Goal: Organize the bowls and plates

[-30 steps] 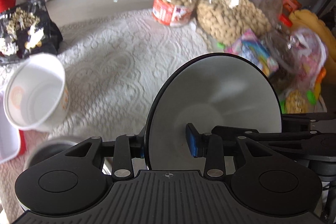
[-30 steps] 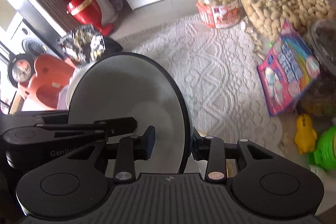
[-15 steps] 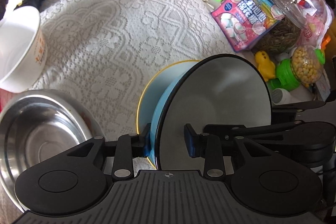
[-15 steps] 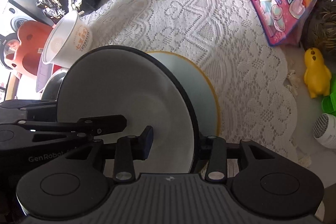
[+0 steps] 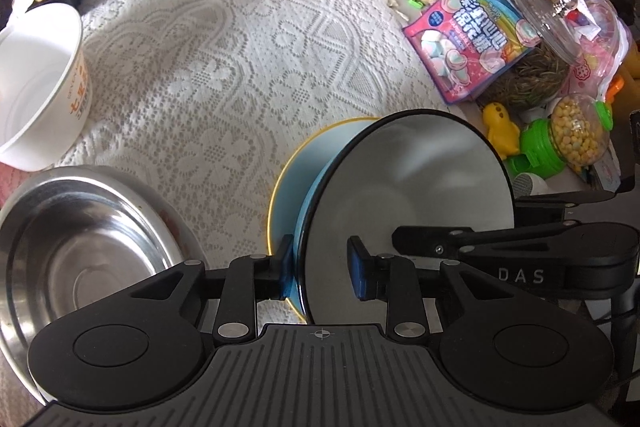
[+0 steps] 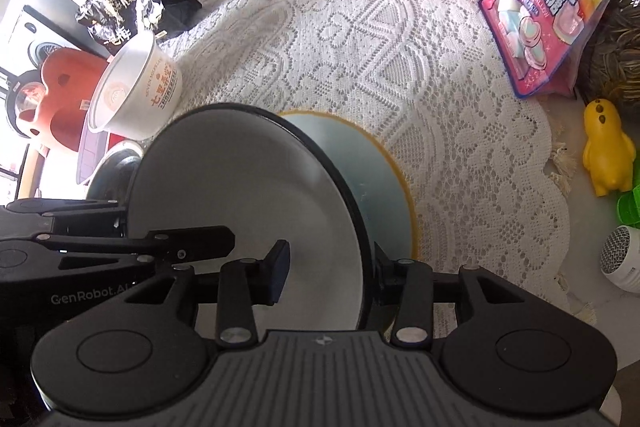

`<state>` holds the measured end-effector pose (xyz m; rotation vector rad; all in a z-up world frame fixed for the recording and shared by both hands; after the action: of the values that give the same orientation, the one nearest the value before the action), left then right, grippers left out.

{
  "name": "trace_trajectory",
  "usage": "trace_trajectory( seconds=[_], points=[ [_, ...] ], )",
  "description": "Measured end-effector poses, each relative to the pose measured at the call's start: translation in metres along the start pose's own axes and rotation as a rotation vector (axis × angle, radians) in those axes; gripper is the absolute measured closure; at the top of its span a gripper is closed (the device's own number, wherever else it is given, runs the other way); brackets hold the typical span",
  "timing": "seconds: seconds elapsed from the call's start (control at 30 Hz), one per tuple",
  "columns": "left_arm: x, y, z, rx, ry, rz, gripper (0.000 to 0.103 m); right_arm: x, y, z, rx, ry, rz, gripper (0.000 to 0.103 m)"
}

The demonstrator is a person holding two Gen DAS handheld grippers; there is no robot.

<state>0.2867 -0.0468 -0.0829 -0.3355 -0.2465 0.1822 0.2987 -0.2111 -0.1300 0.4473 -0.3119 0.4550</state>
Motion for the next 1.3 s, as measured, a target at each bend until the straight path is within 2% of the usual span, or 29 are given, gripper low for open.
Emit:
trace_trajectory(
  seconds=[0.37, 0.67, 0.83, 0.9, 0.97, 1.03, 1.13, 1.2, 1.3],
  points=[
    [0.004, 0.002, 0.019, 0.026, -0.069, -0.042, 0.073, 0.007, -0.004, 0.016, -0.058, -0.044, 0.007, 0.059],
    [0.023, 0.023, 0.059, -0.144, -0.148, -0.052, 0.074, 0.03, 0.011, 0.05, -0.178, -0.118, 0.041, 0.057],
    [0.055, 0.08, 0.083, -0.226, -0.243, 0.035, 0.074, 0.065, 0.048, 0.05, -0.227, -0.138, 0.1, 0.057],
    [0.072, 0.118, 0.099, -0.262, -0.338, 0.127, 0.073, 0.081, 0.066, 0.042, -0.235, -0.133, 0.127, 0.057],
    [0.09, 0.154, 0.11, -0.222, -0.362, 0.213, 0.073, 0.098, 0.089, 0.03, -0.233, -0.124, 0.156, 0.057],
    [0.107, 0.186, 0.118, -0.212, -0.403, 0.282, 0.073, 0.118, 0.112, 0.016, -0.203, -0.124, 0.175, 0.057],
    [0.121, 0.225, 0.112, -0.108, -0.437, 0.366, 0.073, 0.149, 0.143, -0.01, -0.158, -0.128, 0.199, 0.057],
    [0.127, 0.245, 0.1, -0.053, -0.43, 0.401, 0.073, 0.169, 0.157, -0.027, -0.151, -0.135, 0.195, 0.057],
    [0.13, 0.267, 0.085, -0.047, -0.385, 0.449, 0.073, 0.191, 0.17, -0.054, -0.185, -0.143, 0.206, 0.057]
  ],
)
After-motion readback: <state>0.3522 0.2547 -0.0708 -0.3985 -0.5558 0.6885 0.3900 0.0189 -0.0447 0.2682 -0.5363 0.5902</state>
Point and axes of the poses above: each gripper's, at about its wrist camera, not at the fingertips, and z roughly against the way its jaws point, y to its left, x to its top, the point moved 6 cm from there along -z, roughly the way its jaws point, and after that the axes turned 14 degrees about z, right-handed, at the moved point
